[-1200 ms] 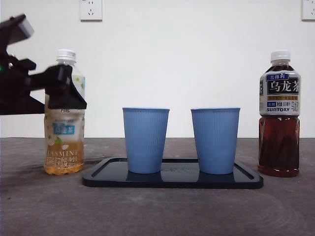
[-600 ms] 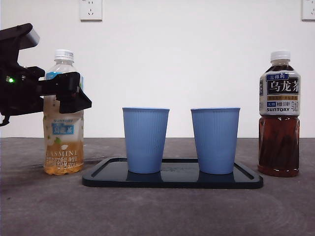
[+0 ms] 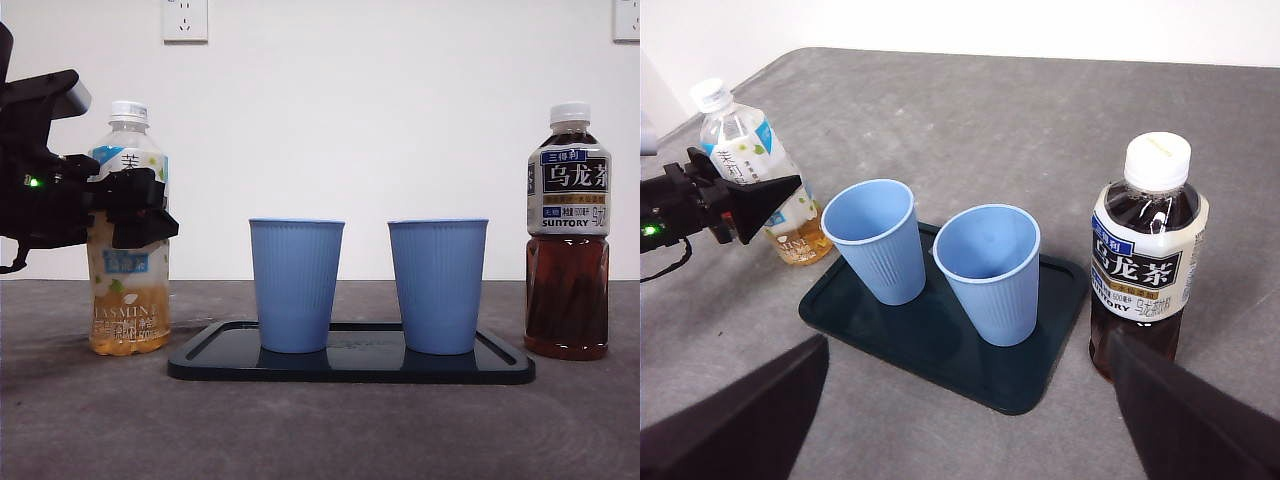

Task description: Pour the drink into the cup

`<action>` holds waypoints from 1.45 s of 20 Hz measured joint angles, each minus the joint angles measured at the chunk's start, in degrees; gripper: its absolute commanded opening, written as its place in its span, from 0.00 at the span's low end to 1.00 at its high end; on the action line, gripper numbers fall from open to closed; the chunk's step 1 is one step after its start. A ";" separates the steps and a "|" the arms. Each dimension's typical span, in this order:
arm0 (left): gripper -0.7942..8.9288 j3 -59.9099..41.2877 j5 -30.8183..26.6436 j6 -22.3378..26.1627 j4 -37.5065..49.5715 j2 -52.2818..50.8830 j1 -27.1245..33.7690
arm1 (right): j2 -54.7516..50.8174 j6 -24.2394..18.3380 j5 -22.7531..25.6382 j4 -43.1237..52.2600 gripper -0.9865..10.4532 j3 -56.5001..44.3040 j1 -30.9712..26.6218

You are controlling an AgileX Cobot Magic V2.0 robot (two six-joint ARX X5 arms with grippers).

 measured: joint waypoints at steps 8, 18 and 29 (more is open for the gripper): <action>0.30 0.02 -1.90 0.22 -5.44 -3.26 -1.55 | 0.00 -0.02 0.07 -0.02 0.48 0.00 0.00; 0.30 0.00 -6.99 0.20 -33.11 -23.85 -5.99 | 0.00 -0.13 0.02 -0.15 0.48 0.00 0.00; 0.30 13.38 -8.79 0.46 -75.69 -35.71 -10.47 | 0.00 -0.17 -1.90 -1.66 0.48 0.00 0.00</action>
